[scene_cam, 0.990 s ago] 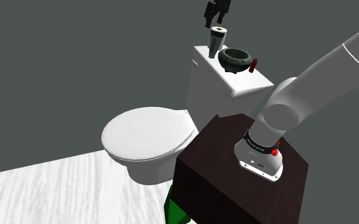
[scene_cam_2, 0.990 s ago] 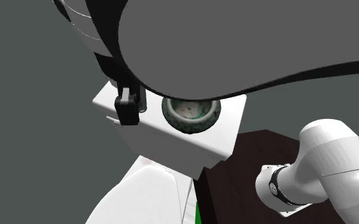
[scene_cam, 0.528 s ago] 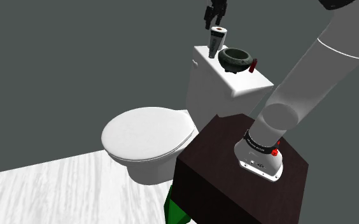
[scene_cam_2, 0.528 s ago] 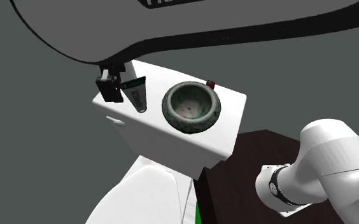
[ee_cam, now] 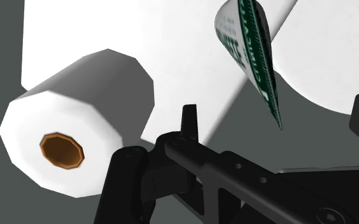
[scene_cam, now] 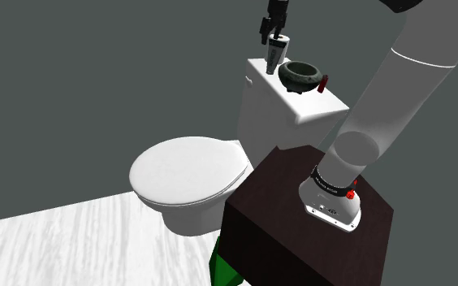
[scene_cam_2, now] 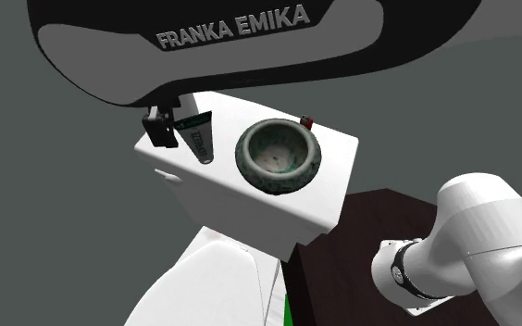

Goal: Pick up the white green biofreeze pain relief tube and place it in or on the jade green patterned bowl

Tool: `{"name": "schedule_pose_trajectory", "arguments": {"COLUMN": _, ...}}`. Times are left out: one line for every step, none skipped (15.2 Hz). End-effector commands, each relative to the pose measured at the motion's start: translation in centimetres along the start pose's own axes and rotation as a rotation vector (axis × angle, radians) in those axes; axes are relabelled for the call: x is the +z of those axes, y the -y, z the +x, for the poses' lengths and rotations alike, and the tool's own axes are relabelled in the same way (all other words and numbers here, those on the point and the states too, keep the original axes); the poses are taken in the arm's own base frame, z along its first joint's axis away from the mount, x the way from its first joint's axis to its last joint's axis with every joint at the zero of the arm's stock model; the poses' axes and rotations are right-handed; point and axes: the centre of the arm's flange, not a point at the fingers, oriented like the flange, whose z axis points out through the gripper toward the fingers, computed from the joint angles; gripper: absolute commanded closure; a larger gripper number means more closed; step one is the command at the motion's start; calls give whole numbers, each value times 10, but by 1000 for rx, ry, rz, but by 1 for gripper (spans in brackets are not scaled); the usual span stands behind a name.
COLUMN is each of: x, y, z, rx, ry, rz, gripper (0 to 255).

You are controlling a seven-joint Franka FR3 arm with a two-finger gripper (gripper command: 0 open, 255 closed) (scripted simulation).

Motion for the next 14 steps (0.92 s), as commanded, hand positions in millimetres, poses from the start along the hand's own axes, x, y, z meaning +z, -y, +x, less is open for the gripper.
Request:
{"name": "schedule_pose_trajectory", "arguments": {"x": 10, "y": 0, "z": 0, "rx": 0, "ry": 0, "rz": 0, "gripper": 0}}
{"name": "schedule_pose_trajectory", "arguments": {"x": 13, "y": 0, "z": 0, "rx": 0, "ry": 0, "rz": 0, "gripper": 0}}
{"name": "schedule_pose_trajectory", "arguments": {"x": 13, "y": 0, "z": 0, "rx": 0, "ry": 0, "rz": 0, "gripper": 0}}
{"name": "schedule_pose_trajectory", "arguments": {"x": 13, "y": 0, "z": 0, "rx": 0, "ry": 0, "rz": 0, "gripper": 0}}
{"name": "schedule_pose_trajectory", "arguments": {"x": 13, "y": 0, "z": 0, "rx": 0, "ry": 0, "rz": 0, "gripper": 0}}
{"name": "schedule_pose_trajectory", "arguments": {"x": 13, "y": 0, "z": 0, "rx": 0, "ry": 0, "rz": 0, "gripper": 0}}
{"name": "schedule_pose_trajectory", "arguments": {"x": 13, "y": 0, "z": 0, "rx": 0, "ry": 0, "rz": 0, "gripper": 0}}
{"name": "schedule_pose_trajectory", "arguments": {"x": 13, "y": 0, "z": 0, "rx": 0, "ry": 0, "rz": 0, "gripper": 0}}
{"name": "schedule_pose_trajectory", "arguments": {"x": 13, "y": 0, "z": 0, "rx": 0, "ry": 0, "rz": 0, "gripper": 0}}
{"name": "schedule_pose_trajectory", "arguments": {"x": 13, "y": 0, "z": 0, "rx": 0, "ry": 0, "rz": 0, "gripper": 255}}
{"name": "schedule_pose_trajectory", "arguments": {"x": 13, "y": 0, "z": 0, "rx": 0, "ry": 0, "rz": 0, "gripper": 255}}
{"name": "schedule_pose_trajectory", "arguments": {"x": 13, "y": 0, "z": 0, "rx": 0, "ry": 0, "rz": 0, "gripper": 255}}
{"name": "schedule_pose_trajectory", "arguments": {"x": 13, "y": 0, "z": 0, "rx": 0, "ry": 0, "rz": 0, "gripper": 255}}
{"name": "schedule_pose_trajectory", "arguments": {"x": 13, "y": 0, "z": 0, "rx": 0, "ry": 0, "rz": 0, "gripper": 255}}
